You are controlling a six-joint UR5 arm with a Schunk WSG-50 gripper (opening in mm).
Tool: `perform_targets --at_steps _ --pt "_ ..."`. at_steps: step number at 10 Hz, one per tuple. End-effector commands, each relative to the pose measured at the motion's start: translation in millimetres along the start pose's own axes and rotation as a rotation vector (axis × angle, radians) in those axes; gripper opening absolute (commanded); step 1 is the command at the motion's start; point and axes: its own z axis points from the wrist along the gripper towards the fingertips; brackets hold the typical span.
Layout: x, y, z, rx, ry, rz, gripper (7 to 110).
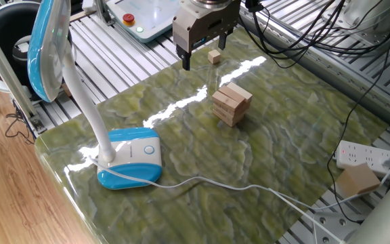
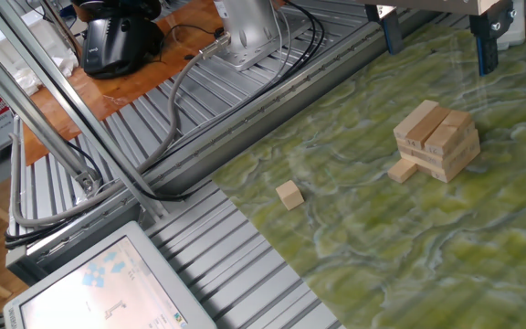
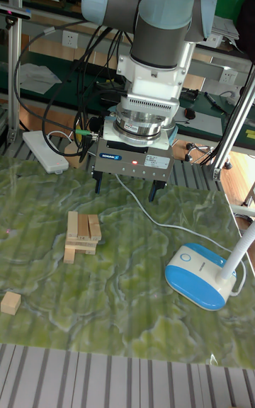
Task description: Turn on the desk lamp by pressing the button
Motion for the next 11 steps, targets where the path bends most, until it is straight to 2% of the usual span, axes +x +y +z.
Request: perform_targets --at_steps 1,2,7,11 --pt "-26.2 31.6 -3.2 -0.109 -0.115 -0.173 109" --pt "-26.2 31.6 -2.9 -0.109 -0.115 -0.173 7" --pt "-26.7 31.8 -1.9 -0.106 -0.115 -0.171 7" --pt "-26.2 27.6 1.0 -0.079 -0.109 -0.17 7"
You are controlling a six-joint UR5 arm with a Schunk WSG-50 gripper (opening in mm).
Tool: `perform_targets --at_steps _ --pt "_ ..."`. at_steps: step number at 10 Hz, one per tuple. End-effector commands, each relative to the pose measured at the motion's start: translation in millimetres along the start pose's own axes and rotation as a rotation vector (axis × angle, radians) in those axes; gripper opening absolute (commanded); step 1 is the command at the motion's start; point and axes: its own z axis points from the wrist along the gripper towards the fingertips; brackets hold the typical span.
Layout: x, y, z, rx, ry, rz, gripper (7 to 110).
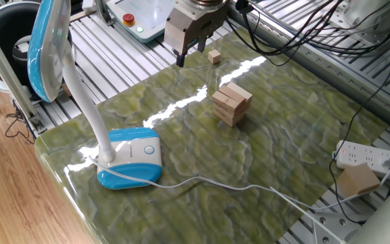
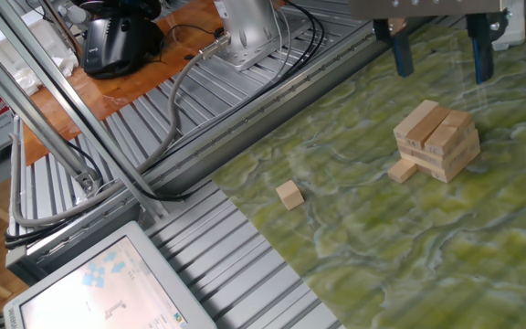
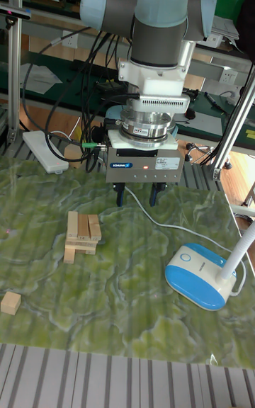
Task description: Turn on the desk lamp by pressing the button
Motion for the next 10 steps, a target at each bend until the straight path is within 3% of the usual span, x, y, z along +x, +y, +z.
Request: perform_targets --at_steps 1,3,4,6,7,8,10 --pt "-1.6 2 0.0 -0.002 -0.005 -0.002 7" --pt "0.1 3 -0.8 0.006 0.009 -0.003 7" --pt "5.3 -5 -1.9 0.046 0.036 -0.025 7" --pt "1.7 -10 -9.2 0.103 0.052 -0.065 7" --pt "-2.0 -15 -13.8 0.155 0.059 -0.094 7" --pt "-4.9 -11 -15.6 0.167 0.062 -0.096 7" --pt "-18.5 17 -14.6 0.08 0.011 -0.148 7"
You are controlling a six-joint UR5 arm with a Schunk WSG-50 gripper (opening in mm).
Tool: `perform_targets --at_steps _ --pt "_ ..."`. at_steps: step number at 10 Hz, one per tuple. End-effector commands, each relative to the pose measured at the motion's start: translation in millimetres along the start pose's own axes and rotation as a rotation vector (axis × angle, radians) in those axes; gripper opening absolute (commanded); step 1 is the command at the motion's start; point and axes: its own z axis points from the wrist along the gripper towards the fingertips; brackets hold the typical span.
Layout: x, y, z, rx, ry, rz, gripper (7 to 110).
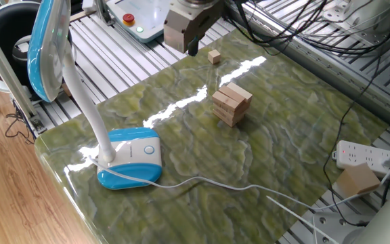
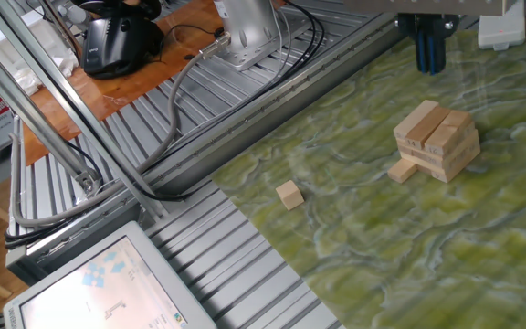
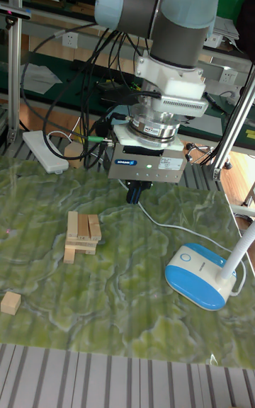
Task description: Turn on the desk lamp by pressing the button
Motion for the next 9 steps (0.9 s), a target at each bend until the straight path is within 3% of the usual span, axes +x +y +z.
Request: perform_targets --at_steps 1,2,3,5,6,7,8,9 --pt "-19.8 28 -8.8 -0.066 -0.057 -0.079 7" --pt "-24.2 32 -9.7 -0.067 -0.072 -0.107 7" --pt "-35.9 34 -9.3 -0.057 -0.117 -0.159 7" --pt "-47.9 49 -8.7 -0.091 -0.172 -0.188 7" --pt "-47.7 61 -7.2 -0.128 -0.177 -0.197 7" --pt "-51.9 86 -8.0 -0.213 -0.211 -0.211 7" --pt "-52.9 94 -8.6 -0.24 -0.222 -0.208 7" --pt "-53.4 88 -6.0 -0.207 -0.218 -0.209 7"
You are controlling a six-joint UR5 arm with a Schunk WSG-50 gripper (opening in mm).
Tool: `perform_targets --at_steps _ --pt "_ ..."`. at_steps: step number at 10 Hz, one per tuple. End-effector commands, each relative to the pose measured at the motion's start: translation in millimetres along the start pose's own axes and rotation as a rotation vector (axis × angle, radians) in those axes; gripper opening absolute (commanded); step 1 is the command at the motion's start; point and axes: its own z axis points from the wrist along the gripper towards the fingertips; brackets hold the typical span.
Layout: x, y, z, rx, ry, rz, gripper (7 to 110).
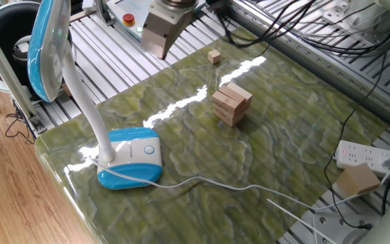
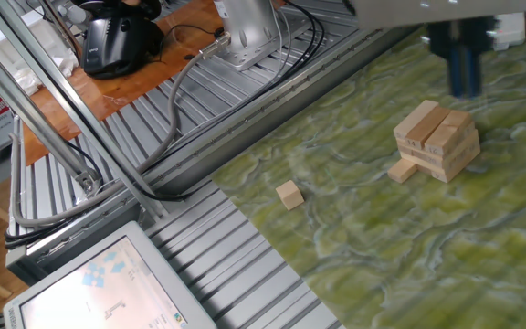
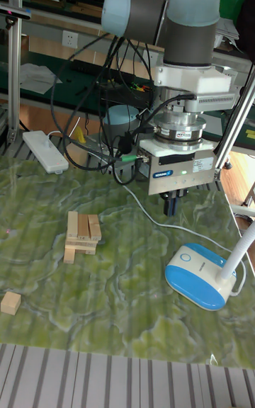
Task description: Turn on the desk lamp by pressing the button
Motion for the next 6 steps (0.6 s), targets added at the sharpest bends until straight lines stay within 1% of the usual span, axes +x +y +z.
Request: perform_targets --at_steps 1,2,4,5,6 --pt "-9.1 9 6.1 -0.01 -0.034 -0.002 7" --pt "-7.2 2 12.9 0.019 -0.025 0.001 7" --pt "-5.5 -3 33.5 0.024 -0.018 -0.004 7" --pt "-4.3 -3 44.7 0.023 -0.017 0.007 7" --pt "-5.0 6 56.2 0.0 -0.024 0.003 7"
